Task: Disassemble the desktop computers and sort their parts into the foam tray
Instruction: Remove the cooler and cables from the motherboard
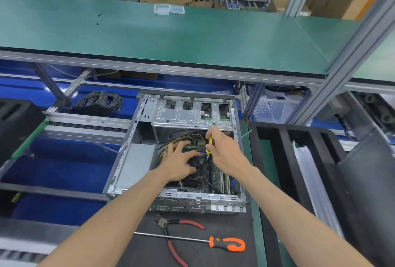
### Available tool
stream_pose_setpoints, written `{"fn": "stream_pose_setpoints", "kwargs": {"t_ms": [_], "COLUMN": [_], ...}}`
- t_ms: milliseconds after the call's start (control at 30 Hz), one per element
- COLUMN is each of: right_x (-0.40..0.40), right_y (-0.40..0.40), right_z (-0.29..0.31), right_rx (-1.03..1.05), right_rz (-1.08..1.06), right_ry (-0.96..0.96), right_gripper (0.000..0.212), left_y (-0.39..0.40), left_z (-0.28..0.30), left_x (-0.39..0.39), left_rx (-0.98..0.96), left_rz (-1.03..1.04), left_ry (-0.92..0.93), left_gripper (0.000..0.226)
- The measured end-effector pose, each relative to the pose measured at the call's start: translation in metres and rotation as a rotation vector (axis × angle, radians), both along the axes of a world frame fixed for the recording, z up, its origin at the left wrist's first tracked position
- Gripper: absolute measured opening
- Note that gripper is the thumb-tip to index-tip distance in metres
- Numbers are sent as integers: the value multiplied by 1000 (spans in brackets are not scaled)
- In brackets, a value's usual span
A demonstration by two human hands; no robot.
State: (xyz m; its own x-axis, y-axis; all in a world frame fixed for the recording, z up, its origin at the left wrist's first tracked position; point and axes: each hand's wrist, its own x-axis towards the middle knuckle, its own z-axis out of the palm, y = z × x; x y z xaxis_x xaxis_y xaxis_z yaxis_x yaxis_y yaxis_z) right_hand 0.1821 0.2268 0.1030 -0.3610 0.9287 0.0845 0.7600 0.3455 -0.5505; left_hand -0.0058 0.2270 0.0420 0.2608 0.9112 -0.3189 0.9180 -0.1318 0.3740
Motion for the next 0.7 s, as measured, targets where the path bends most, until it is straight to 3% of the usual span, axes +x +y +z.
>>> {"fn": "stream_pose_setpoints", "kwargs": {"t_ms": [167,433,600,700], "right_x": [2,-1,-9,-15], "right_y": [3,4,11,13], "right_z": [3,4,15,17], "right_rx": [11,8,136,127], "right_rz": [-39,18,132,139], "right_ry": [71,1,-304,-357], "right_gripper": [21,14,22,22], "left_y": [0,1,3,5], "left_z": [2,1,-1,-5], "left_x": [1,3,4,4], "left_rx": [-6,-48,-70,-83], "left_rz": [72,22,-10,-22], "left_ry": [-61,-41,-21,1], "left_gripper": [66,50,49,49]}}
